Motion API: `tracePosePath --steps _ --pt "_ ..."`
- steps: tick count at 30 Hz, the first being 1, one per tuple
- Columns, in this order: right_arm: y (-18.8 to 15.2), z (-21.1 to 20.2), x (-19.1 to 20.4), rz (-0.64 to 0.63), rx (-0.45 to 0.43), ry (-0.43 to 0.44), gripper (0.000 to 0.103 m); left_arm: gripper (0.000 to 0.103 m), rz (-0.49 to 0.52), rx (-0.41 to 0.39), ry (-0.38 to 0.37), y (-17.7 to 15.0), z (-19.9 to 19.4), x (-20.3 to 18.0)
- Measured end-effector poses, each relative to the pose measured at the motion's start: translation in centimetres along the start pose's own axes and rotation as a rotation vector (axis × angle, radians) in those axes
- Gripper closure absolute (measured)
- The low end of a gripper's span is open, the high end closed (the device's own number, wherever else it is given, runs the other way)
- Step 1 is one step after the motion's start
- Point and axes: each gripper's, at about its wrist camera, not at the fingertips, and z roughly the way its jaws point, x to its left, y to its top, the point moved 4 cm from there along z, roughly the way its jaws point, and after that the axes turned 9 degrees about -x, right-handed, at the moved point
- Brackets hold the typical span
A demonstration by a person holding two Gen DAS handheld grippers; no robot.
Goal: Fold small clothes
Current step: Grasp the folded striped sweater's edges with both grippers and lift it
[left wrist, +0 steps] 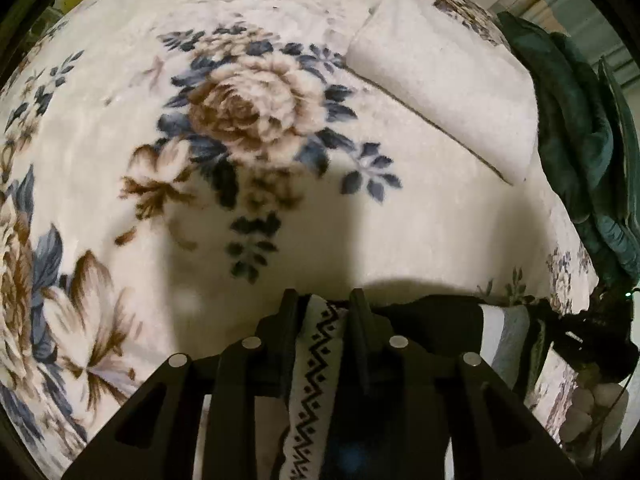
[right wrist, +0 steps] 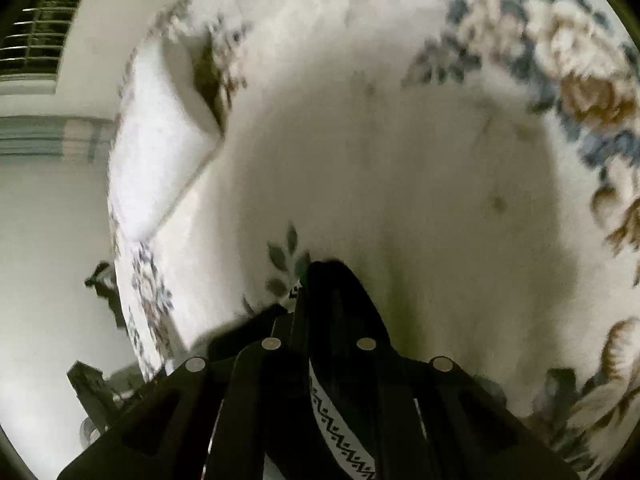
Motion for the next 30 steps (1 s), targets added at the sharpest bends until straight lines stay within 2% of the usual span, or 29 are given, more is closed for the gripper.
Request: tracePosePath --steps 1,2,3,4,5,6,7,8,11,13,15,19,20,22,27,30 --pt "0.0 -0.6 -0.5 0.016 0.015 0.002 0.07 0.079 -0.018 -0.004 -0.008 0.2 -0.5 0.2" --pt "-0.2 -1.7 -0.9 0.023 0.013 0.004 0.059 0.079 -0.032 -0.014 -0.018 0.4 -1.2 0.4" --pt "-0.4 -2.7 -1.1 0.019 0.006 0.012 0.041 0.076 -0.043 -0.033 -0.023 0.5 -2.1 0.7" --pt "-0.9 -3.9 -1.3 0.007 0.004 0.017 0.036 0.07 -0.049 -0.051 -0.021 0.6 -2.8 1.0" --pt "-1.7 -5.1 -1.6 -0.01 0.009 0.015 0.036 0.049 -0.051 -0.079 -0.01 0.6 -4.0 1.4" --pt "-2.6 -6.4 -2.1 -0.026 0.017 0.01 0.036 0.019 -0.044 -0.1 -0.004 0.5 -4.7 1.5" --pt "-3.9 -7.6 -2.9 -0.032 0.029 0.003 0.036 0.007 -0.024 -0.142 0.023 0.3 -6.2 1.8" --pt "-4.9 -8.4 -3.7 -0.03 0.047 -0.003 0.036 0.002 -0.012 -0.159 0.039 0.2 -6.7 2.0" --pt "-8.7 -9.8 -6.8 0.032 0.096 -0.016 0.035 0.002 0.018 -0.19 0.119 -1.9 -9.2 2.8" --pt "-11.4 -9.5 -9.0 0.086 0.121 -0.037 0.033 0.002 -0.011 -0.168 0.124 -3.9 -9.9 3.4" --pt "-13.4 -8.5 -10.8 0.166 0.14 -0.007 0.033 0.002 -0.056 -0.126 0.126 -6.8 -10.3 4.5" --pt "-16.2 -4.9 -13.5 0.374 0.167 0.107 0.033 0.002 -0.096 -0.047 0.147 -11.7 -10.1 5.3" --pt "-16.6 -4.4 -13.8 0.409 0.16 0.132 0.034 0.002 -0.106 -0.03 0.151 -12.8 -10.0 5.4" --pt "-17.2 -4.4 -13.6 0.442 0.13 0.189 0.093 0.002 -0.127 -0.006 0.155 -14.5 -9.9 5.7" --pt "-18.1 -8.7 -12.9 0.383 0.047 0.138 0.093 0.002 -0.134 -0.001 0.139 -15.4 -10.1 5.1" --pt "-18.6 -8.7 -13.6 0.355 0.072 0.115 0.092 0.002 -0.123 -0.009 0.125 -14.9 -10.0 5.0"
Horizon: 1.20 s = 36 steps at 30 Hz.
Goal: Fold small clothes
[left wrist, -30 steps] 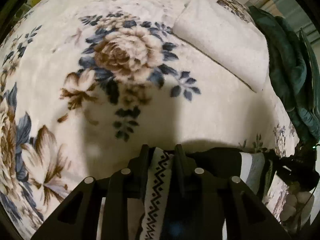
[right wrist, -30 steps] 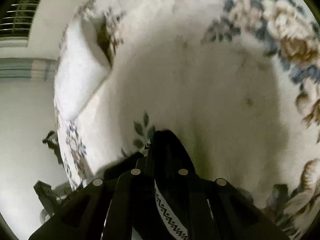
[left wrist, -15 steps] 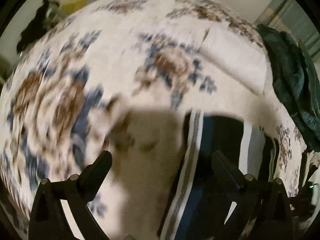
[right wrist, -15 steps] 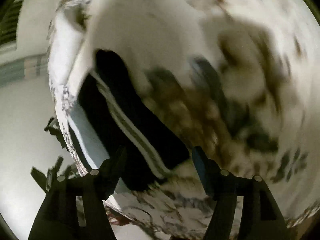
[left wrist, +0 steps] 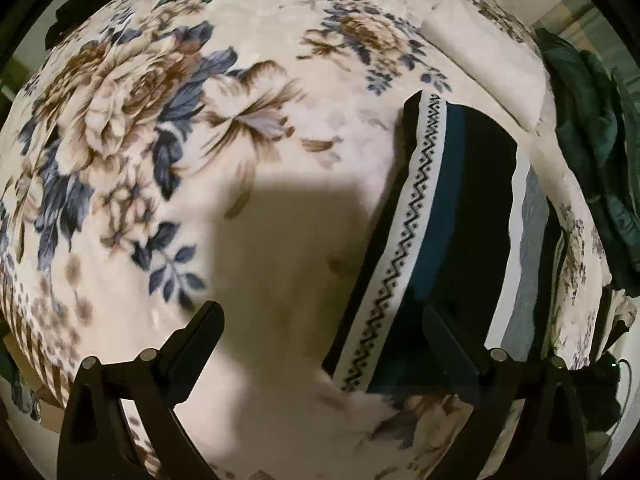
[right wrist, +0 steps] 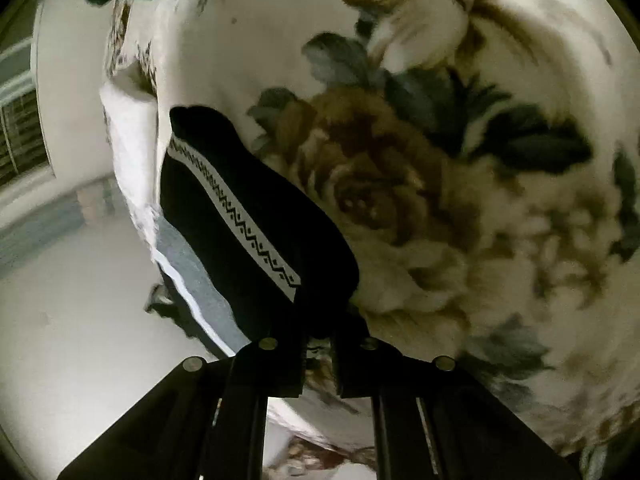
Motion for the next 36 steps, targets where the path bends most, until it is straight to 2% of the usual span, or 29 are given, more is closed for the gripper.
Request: tracePosePath --steps 2,3,4,5,6,10,14,17,27,28,29,30,31,33,36 --pt "0.5 0.6 -0.7 0.018 0.03 0.006 0.079 0.002 0.001 0.002 -0.021 0.6 0.3 -0.2" --pt "0.5 0.5 -1.3 0.018 0.042 0.031 0.064 0.002 -0.002 0.002 -0.039 0.9 0.5 -0.2" --pt "0.4 0.5 -1.6 0.012 0.046 0.058 0.043 0.002 -0.01 0.006 -0.067 1.3 0.8 -0.2" --pt "0.3 0.6 -1.7 0.005 0.049 0.086 0.035 0.002 -0.02 0.01 -0.099 1.6 1.1 -0.2" --pt "0.2 0.8 -1.8 -0.005 0.06 0.123 0.031 0.002 -0.038 0.016 -0.147 2.0 1.7 -0.2" --pt "-1.0 4.1 -2.4 -0.054 0.164 0.193 0.031 0.002 -0.101 0.076 -0.296 2.8 4.7 -0.6" --pt "-1.3 6.4 -1.7 -0.074 0.186 0.27 0.028 0.002 -0.136 0.135 -0.412 2.8 8.0 -1.5" --pt "-1.3 7.4 -0.3 -0.084 0.185 0.345 0.028 0.002 -0.123 0.131 -0.466 3.4 9.2 -2.2" --pt "-1.7 10.7 3.7 -0.123 0.142 0.377 0.028 0.002 -0.036 0.099 -0.587 5.6 10.5 -5.8" --pt "-2.0 10.8 4.1 -0.128 0.131 0.377 0.03 0.002 -0.023 0.088 -0.606 5.8 10.4 -6.4" --pt "-2.3 10.8 4.4 -0.142 0.121 0.373 0.036 0.013 -0.012 0.073 -0.631 6.0 10.1 -7.0" --pt "-2.6 11.1 4.7 -0.155 0.112 0.354 0.06 0.048 -0.009 0.068 -0.647 6.3 9.8 -7.4" --pt "-3.0 11.2 5.2 -0.163 0.102 0.353 0.07 0.059 -0.006 0.084 -0.641 6.4 9.8 -7.7" --pt "-3.5 10.3 5.7 -0.175 0.06 0.341 0.076 0.071 0.007 0.077 -0.647 7.1 9.1 -8.1" --pt "-4.2 8.6 6.3 -0.189 0.012 0.321 0.079 0.075 0.023 0.083 -0.657 8.1 8.2 -8.1"
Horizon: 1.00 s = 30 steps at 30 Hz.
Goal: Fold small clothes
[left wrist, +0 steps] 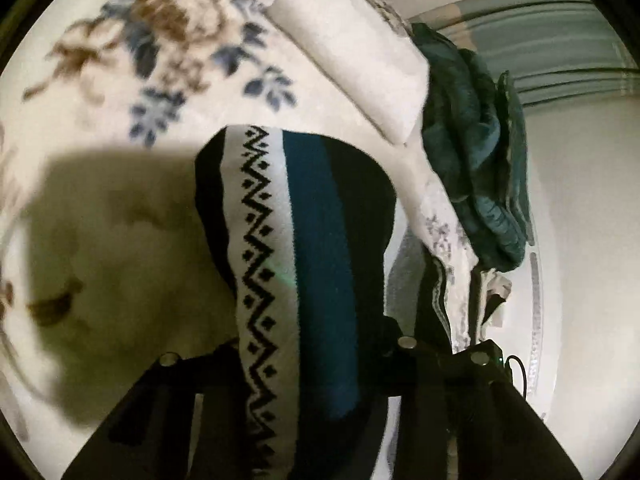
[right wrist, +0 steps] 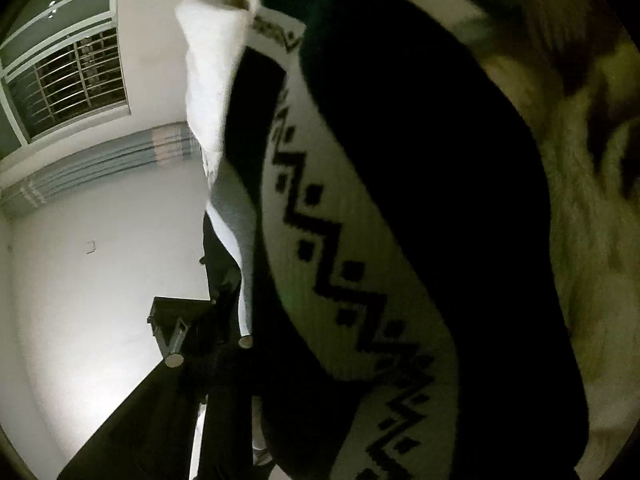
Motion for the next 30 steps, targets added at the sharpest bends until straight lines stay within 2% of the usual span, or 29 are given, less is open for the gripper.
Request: tracePosePath --steps 8,14,20,24,27,30 --pt "-0.6 -2.9 6.6 -0.027 -0.1 -0.019 0.08 0.075 0.082 0.051 -0.05 5.4 -2.0 -4.0" --pt "2.8 -4.0 14.2 -0.077 -0.181 0.001 0.08 0.075 0.159 0.046 -0.093 13.0 -2.0 -8.2" --pt "10.3 -1.3 21.6 -0.154 -0.22 0.044 0.08 0.075 0.186 -0.04 -0.104 23.6 -0.1 -11.0" --pt "17.7 3.2 24.7 -0.19 -0.241 0.049 0.08 0.075 0.224 -0.067 -0.075 30.0 3.4 -11.3" --pt "22.1 6.4 24.9 -0.202 -0.246 0.03 0.08 0.074 0.276 -0.055 -0.024 33.6 6.9 -10.2" --pt "25.7 10.3 23.8 -0.2 -0.241 -0.021 0.08 0.072 0.31 -0.013 0.057 35.3 10.9 -7.7"
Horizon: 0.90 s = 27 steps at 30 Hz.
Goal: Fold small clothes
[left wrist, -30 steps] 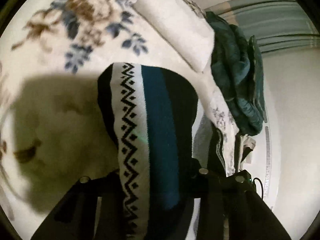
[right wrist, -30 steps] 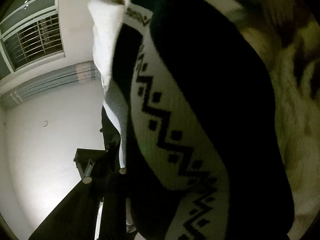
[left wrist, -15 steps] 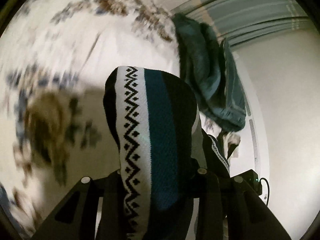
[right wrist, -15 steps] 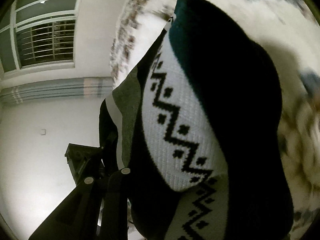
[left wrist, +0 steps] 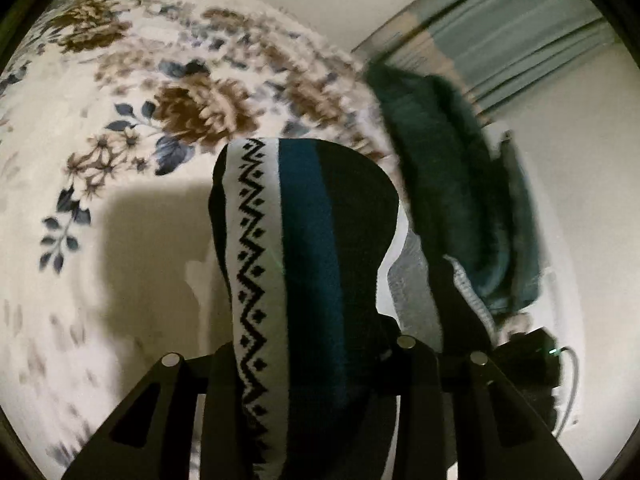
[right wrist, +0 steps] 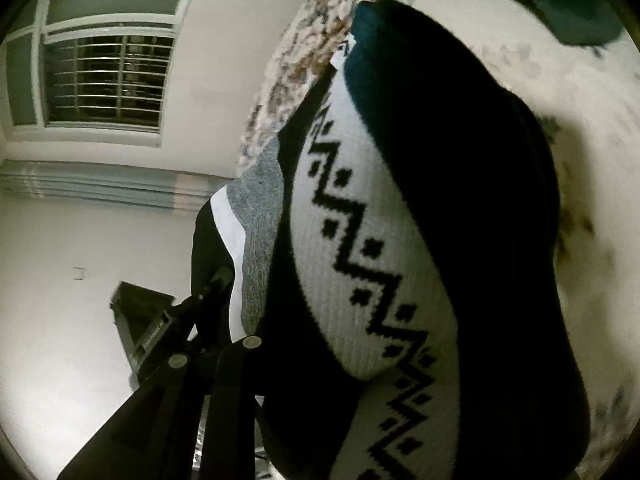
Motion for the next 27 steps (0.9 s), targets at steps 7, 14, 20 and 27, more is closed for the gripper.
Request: tracePosePath --steps 7,14,20,27 --pt "1.7 2.8 -2.0 -0.043 0.073 -0.166 0.054 0.053 -0.049 0.049 0.091 -1.6 1.6 3.4" --pt "2.3 -4.6 -5.1 -0.106 -0.033 -0.43 0.042 0.023 0.06 -0.041 0.278 -2.1 -2.3 2.6" --pt "1.0 -8.9 -5.3 -0.289 -0.087 -0.722 0.004 0.0 0.156 -0.113 0.431 -3.4 -5.3 0.6" --pt "-2.8 -12.0 4.9 -0.613 -0.191 -0.919 0.0 0.0 0.208 -0.141 0.523 -7.2 -11.2 -4.4"
